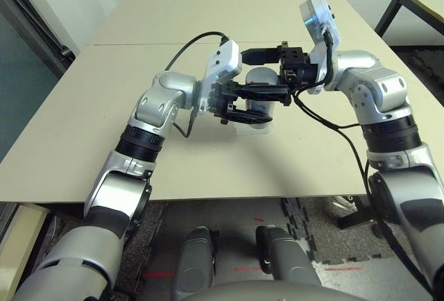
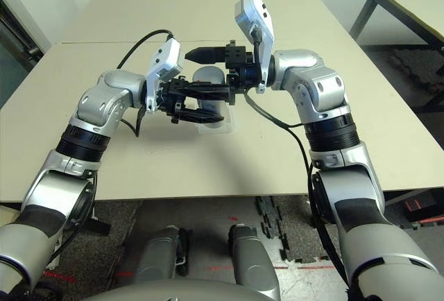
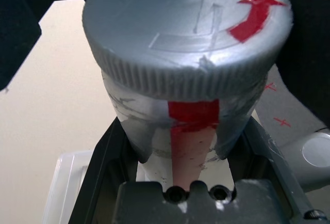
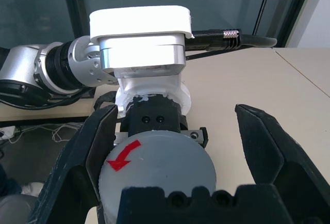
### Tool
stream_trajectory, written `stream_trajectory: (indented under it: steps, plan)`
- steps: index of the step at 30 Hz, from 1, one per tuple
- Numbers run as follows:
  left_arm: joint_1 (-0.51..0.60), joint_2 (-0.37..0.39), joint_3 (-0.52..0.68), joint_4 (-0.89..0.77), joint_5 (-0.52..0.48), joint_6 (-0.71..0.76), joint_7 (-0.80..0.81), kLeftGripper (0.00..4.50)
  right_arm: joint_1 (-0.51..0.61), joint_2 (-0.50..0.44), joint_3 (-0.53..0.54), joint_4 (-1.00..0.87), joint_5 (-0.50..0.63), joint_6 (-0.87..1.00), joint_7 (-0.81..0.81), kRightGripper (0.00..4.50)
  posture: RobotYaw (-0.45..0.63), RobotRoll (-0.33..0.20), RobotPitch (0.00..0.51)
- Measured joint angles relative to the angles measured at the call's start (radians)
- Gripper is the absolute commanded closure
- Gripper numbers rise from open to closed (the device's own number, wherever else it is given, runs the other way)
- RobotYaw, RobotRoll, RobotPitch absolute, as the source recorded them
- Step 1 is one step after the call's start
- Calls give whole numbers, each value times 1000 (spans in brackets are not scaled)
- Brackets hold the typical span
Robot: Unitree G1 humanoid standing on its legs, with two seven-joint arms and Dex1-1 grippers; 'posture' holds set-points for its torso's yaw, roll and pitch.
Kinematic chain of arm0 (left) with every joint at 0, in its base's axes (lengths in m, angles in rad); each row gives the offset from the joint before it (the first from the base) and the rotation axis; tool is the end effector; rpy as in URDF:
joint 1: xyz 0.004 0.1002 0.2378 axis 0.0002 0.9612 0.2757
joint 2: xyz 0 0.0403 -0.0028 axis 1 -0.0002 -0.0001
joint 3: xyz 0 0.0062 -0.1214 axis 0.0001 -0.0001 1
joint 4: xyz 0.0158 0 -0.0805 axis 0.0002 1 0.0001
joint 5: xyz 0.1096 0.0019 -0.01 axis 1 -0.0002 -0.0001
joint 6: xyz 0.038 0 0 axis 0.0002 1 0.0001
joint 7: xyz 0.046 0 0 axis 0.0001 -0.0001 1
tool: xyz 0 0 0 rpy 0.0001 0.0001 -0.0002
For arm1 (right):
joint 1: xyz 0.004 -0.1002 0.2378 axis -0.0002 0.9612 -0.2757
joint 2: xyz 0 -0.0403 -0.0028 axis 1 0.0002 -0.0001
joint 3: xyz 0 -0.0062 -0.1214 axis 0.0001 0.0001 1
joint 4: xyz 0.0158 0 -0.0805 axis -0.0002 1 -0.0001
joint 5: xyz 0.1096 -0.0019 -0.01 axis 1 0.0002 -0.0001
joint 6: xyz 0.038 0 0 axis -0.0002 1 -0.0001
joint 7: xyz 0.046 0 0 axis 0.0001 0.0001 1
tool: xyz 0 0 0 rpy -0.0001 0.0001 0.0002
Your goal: Pour the medicine from the bottle into the box.
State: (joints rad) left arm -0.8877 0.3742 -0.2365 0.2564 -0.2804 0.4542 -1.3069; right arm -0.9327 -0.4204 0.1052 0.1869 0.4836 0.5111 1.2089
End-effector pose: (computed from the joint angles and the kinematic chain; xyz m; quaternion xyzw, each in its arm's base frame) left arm 0.3494 0.1334 0.2030 0.1381 0.0417 -0.6976 0.7018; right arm 0.3441 -0.1544 0.2405 -0.0710 -0.0534 0.6740 0.7333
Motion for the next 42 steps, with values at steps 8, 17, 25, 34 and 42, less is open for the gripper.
stream_trajectory:
  steps: [8, 17, 25, 34, 42]
  plan:
    - [14, 20, 12, 0, 0, 17, 19, 1956, 14, -56, -8, 5, 4, -9, 0, 0, -11, 0, 91]
    - [33, 35, 27, -6, -6, 26, 19, 1956, 86, -170, -71, -17, 18, 5, -13, 0, -27, 0, 96]
    - [32, 35, 27, -7, -11, 20, 4, 1956, 136, -210, -87, -48, 23, 60, -31, 0, -35, 0, 94]
    - [16, 36, 27, 43, -10, -7, 2, 1956, 162, -220, -87, -201, 91, 169, -53, 0, -46, 0, 90]
    - [-4, 25, 21, 93, -4, -44, -5, 1956, 129, -176, -73, -213, 87, 185, -93, 0, -49, 0, 89]
